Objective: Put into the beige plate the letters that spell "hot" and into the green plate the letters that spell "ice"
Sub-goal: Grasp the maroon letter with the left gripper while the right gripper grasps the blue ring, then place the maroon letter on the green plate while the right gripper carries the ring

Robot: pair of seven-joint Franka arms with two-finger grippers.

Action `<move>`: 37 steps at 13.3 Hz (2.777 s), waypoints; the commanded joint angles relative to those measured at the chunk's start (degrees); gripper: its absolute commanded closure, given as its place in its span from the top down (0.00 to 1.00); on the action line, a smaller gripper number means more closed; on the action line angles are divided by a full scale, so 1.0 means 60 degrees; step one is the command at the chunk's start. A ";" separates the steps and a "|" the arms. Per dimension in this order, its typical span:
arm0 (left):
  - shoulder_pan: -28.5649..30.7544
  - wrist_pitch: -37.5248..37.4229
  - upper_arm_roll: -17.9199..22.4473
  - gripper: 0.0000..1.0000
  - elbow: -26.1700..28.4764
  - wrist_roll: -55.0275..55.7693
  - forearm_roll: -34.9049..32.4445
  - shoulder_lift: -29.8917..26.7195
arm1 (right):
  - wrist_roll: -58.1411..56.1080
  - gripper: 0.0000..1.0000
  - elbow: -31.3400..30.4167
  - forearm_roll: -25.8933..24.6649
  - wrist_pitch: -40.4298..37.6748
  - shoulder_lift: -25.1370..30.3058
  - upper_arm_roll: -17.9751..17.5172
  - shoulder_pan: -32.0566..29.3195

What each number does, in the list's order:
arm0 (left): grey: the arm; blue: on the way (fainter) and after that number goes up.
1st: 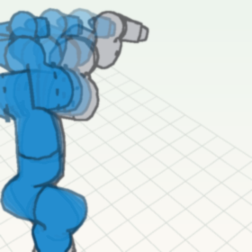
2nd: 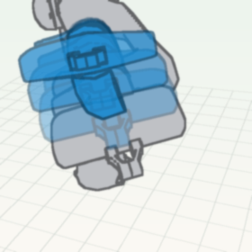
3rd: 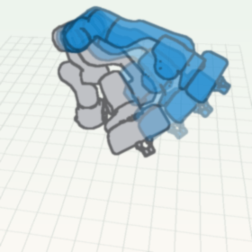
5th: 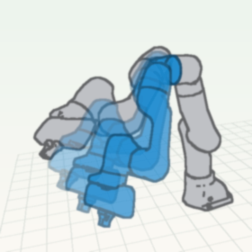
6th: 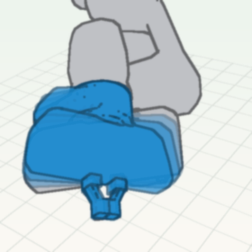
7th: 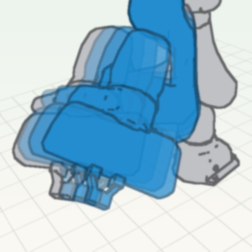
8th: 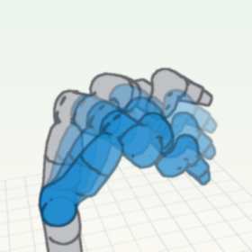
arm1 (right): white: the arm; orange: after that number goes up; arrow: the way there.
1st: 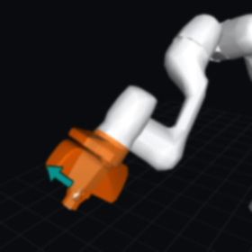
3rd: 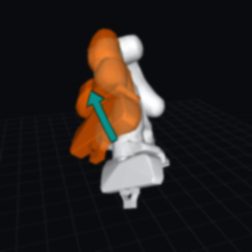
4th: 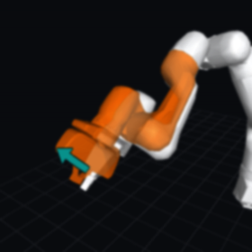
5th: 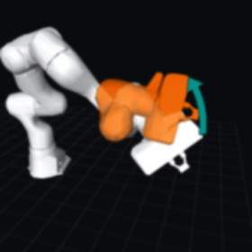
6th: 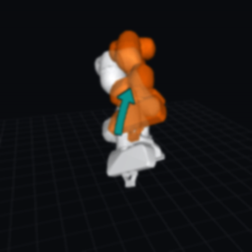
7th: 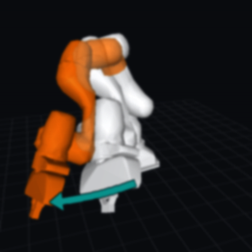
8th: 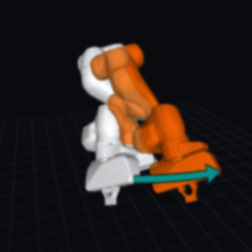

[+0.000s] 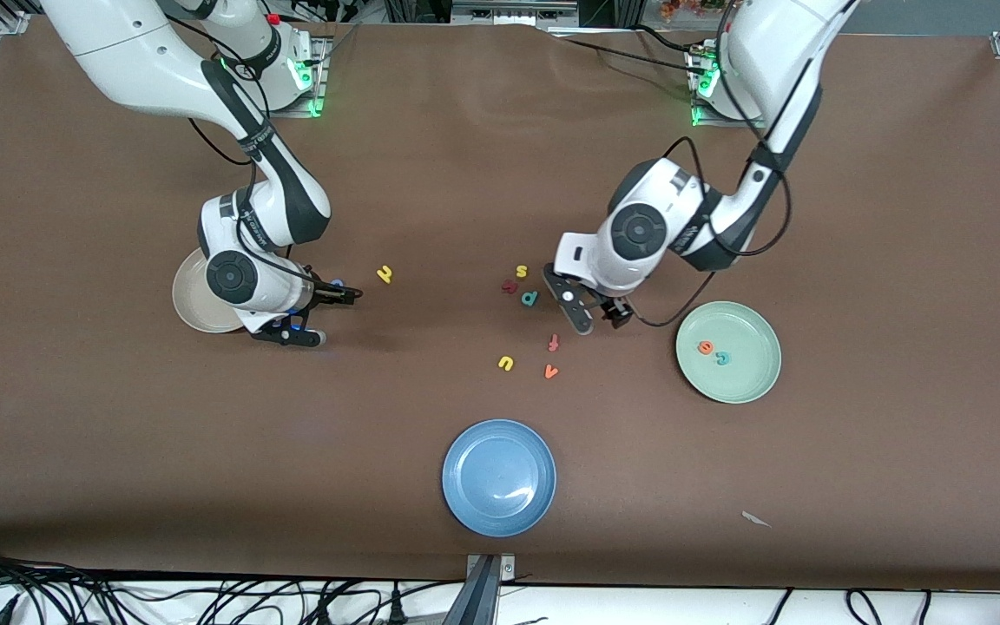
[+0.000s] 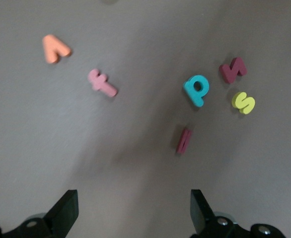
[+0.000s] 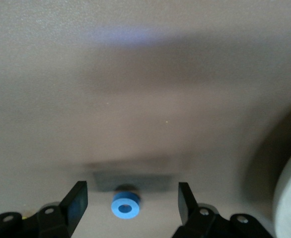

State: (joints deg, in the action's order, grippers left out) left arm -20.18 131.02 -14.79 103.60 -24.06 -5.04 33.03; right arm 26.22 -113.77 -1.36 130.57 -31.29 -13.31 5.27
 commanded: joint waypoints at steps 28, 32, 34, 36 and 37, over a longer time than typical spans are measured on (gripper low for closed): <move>0.1179 -0.0274 0.2025 0.00 -0.0157 -0.0194 -0.1724 -0.0612 | 0.0098 0.32 -0.0564 0.0080 0.0284 0.0058 -0.0022 0.0118; 0.1590 0.0384 0.2070 0.00 -0.0157 -0.0151 -0.1695 -0.0364 | 0.0098 0.32 -0.0564 0.0080 0.0284 0.0029 -0.0022 0.0118; 0.1707 0.0575 0.2070 0.00 -0.0157 -0.0063 -0.1680 -0.0260 | 0.0098 0.32 -0.0564 0.0080 0.0269 0.0029 -0.0022 0.0103; 0.1723 0.0576 0.2085 0.00 -0.0157 -0.0063 -0.1651 -0.0217 | 0.0098 0.31 -0.0564 0.0080 0.0269 0.0029 -0.0022 0.0118; 0.1737 0.0605 0.2085 0.00 -0.0157 -0.0048 -0.1607 -0.0129 | 0.0083 0.30 -0.0564 0.0080 0.0269 0.0043 -0.0022 0.0118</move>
State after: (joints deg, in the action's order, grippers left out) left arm -10.26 133.70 -2.16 102.48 -25.04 -13.62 31.80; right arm 26.92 -115.49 -1.34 131.46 -30.85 -13.60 5.99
